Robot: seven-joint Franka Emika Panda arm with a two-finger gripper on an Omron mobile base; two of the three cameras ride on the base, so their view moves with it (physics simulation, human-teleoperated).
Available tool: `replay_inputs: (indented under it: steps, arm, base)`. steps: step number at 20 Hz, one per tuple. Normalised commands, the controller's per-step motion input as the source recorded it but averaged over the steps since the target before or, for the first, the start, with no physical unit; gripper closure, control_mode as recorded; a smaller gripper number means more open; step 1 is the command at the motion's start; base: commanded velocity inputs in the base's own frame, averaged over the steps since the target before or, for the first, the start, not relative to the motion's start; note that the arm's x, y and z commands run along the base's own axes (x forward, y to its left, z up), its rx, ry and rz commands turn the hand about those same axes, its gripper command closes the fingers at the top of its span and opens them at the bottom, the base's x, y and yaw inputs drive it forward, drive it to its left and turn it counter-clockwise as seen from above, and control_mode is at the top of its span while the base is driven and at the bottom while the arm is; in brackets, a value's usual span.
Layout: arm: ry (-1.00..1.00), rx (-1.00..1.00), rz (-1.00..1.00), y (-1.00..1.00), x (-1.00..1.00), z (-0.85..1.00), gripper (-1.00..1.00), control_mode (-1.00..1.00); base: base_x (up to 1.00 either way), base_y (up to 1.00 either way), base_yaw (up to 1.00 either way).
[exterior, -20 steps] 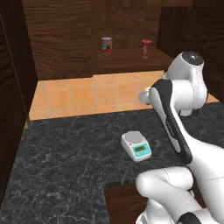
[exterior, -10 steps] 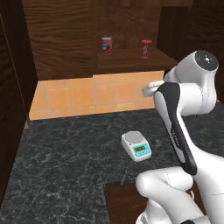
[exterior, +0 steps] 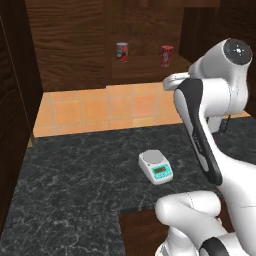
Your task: Pick the yogurt and place it on the digital scale for weighing, and close the cabinet.
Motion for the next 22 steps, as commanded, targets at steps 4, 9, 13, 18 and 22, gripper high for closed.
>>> replay_inputs:
  steps: [4, 9, 13, 18, 22]
  arm:
    - [0.0, 0.0, -0.11, -0.07, 0.6, 0.19, -1.0, -1.0]
    - [-0.01, 0.0, -0.05, -0.19, 0.5, 0.22, -1.0, -1.0]
    - [-0.13, 0.0, -0.05, -0.29, 0.53, 0.07, -1.0, -1.0]
    - [-0.14, 0.0, -0.05, -0.1, 0.65, 0.21, -1.0, -1.0]
    - [-0.02, 0.0, -0.07, -0.05, 0.69, 0.12, -1.0, -1.0]
  base:
    - [0.0, 0.0, 0.0]
    - [0.0, 0.0, 0.0]
    - [0.0, 0.0, 0.0]
    - [0.0, 0.0, 0.0]
    - [0.0, 0.0, 0.0]
